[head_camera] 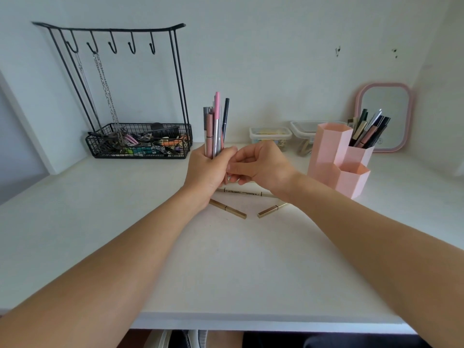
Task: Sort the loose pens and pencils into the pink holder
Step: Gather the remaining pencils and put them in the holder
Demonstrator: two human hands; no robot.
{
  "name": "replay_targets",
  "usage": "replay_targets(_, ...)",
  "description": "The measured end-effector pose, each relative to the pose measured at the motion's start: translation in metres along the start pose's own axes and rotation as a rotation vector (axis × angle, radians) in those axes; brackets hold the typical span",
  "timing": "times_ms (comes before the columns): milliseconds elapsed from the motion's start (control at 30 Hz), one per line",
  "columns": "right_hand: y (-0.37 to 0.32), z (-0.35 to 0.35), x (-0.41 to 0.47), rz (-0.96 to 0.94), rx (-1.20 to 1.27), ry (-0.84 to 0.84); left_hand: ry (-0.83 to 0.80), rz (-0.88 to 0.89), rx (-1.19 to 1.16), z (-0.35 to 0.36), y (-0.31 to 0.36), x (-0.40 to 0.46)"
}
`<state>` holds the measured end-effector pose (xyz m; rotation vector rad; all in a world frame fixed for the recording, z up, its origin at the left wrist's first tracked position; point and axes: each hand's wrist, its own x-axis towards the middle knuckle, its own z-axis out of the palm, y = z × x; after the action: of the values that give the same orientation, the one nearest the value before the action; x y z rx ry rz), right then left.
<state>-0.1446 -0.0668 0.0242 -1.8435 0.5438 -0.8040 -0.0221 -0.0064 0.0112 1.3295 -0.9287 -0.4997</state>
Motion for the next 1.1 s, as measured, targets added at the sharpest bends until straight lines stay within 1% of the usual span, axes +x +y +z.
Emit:
replay_targets(133,-0.003,0.001,0.001,0.018,-0.035,-0.008,0.01,-0.012,0.035,-0.001,0.0,0.003)
replay_targets(200,-0.004,-0.007,0.004,0.021,-0.113,0.057,-0.001,-0.031,0.015,-0.002,-0.001,0.005)
replay_targets(233,-0.002,-0.013,0.007,-0.003,-0.213,0.114,-0.009,-0.043,-0.003,-0.003,-0.001,0.006)
replay_targets(300,0.003,-0.029,0.013,-0.067,-0.507,0.184,-0.016,-0.064,-0.043,-0.005,-0.001,0.008)
replay_targets(367,0.011,-0.041,0.016,-0.056,-0.746,0.139,-0.014,-0.081,-0.078,-0.006,-0.001,0.01)
replay_targets(433,0.021,-0.048,0.017,0.004,-0.842,0.08,-0.014,-0.093,-0.103,-0.007,-0.001,0.01)
replay_targets(500,0.027,-0.05,0.019,0.035,-0.873,0.055,-0.009,-0.099,-0.12,-0.007,-0.001,0.011)
replay_targets(667,0.027,-0.051,0.021,0.037,-0.905,0.004,0.014,-0.101,-0.114,-0.009,-0.001,0.012)
replay_targets(933,0.022,-0.054,0.02,0.078,-0.919,-0.086,-0.016,-0.094,-0.099,-0.006,-0.004,0.011)
replay_targets(1100,0.014,-0.053,0.016,0.093,-1.008,-0.155,-0.006,-0.105,-0.115,-0.006,-0.004,0.011)
